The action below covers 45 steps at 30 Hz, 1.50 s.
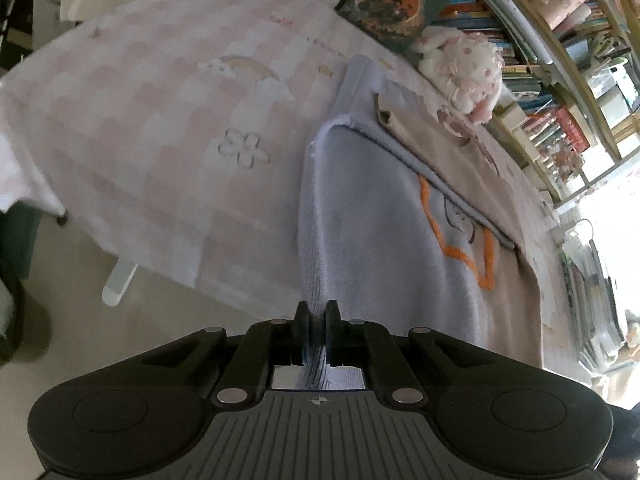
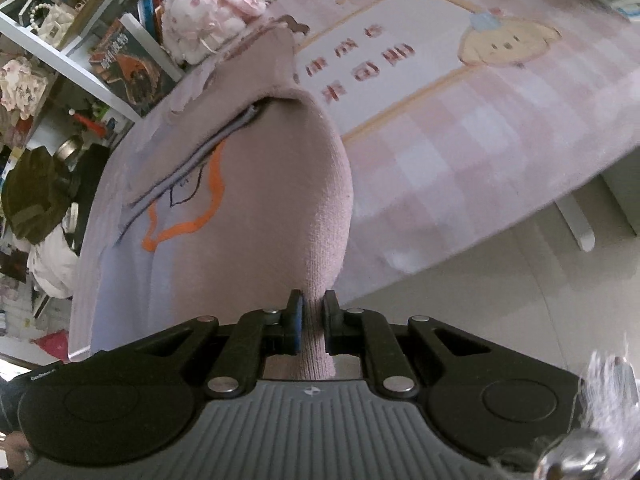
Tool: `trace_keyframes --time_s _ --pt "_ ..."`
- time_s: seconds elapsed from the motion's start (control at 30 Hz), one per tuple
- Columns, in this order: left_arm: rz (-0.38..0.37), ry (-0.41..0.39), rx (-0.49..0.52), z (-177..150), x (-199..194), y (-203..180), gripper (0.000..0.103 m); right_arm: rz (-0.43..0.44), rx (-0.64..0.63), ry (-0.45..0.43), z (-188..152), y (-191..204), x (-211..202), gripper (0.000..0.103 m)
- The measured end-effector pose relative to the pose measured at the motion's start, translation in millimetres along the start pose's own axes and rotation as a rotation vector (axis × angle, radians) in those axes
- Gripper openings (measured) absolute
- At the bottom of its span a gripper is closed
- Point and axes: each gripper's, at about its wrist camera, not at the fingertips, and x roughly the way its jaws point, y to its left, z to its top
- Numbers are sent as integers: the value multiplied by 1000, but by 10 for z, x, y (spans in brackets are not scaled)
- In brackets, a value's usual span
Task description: Fold clothes
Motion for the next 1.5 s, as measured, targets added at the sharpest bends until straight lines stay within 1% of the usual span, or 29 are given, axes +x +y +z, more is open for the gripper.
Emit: trace_keyframes --time_s 0.1,0.2,0.33,0.43,0.53,0.6,0.7,0.77,0.87,1.03,1.1,1.13,1.17,1.2,1.23,1.27,1.3,1.33,1.43,1.5 --pt "-77 -40 -63 75 -82 -4 5 29 25 -1 -20 -46 -86 9" --pt "-169 -112 -126 284 -167 -58 5 117 36 -54 90 6 -242 9" --pt "-259 -204 -150 687 -168 -217 5 230 39 -164 439 162 -371 9" --pt "-309 -252 -181 995 -71 -312 5 294 69 -237 746 249 -379 9" --pt "-319 -276 -192 1270 119 -397 6 325 138 -282 1057 295 -274 9" --pt "-316 -280 -184 1438 254 -457 6 319 160 -303 1254 360 -193 9" --pt "-307 -282 -162 1695 458 -545 6 311 160 -327 1535 489 -58 9" --pt "-287 -266 -136 1818 593 -564 6 291 145 -333 1689 553 48 9" --pt "-254 -235 -126 1943 780 -551 6 246 133 -324 1926 622 254 9" --pt "-211 -181 -122 2118 1071 -506 6 189 152 -294 2136 626 597 9" --pt "-168 -154 -119 2169 1153 -486 9 174 157 -285 2191 628 717 9" --pt "-142 -140 -116 2197 1191 -474 14 166 156 -278 2226 639 776 11" --pt "-116 -127 -108 2227 1221 -467 18 156 151 -274 2255 654 824 17" --pt "-83 -122 -87 2254 1222 -466 28 138 143 -279 2277 672 855 22" --pt "-51 -136 -59 2269 1196 -468 41 112 132 -293 2297 690 871 42" --pt "-33 -158 -24 2271 1164 -477 47 89 121 -307 2317 705 873 54" --pt "-19 -183 21 2265 1127 -490 56 70 104 -321 2333 717 873 54" --pt "-7 -199 66 2256 1102 -511 59 53 79 -324 2339 728 879 54" --pt "22 -199 215 2203 1114 -630 60 -35 -37 -305 2337 794 933 54" --pt "38 -196 323 2148 1154 -744 60 -120 -173 -278 2280 890 1040 53"
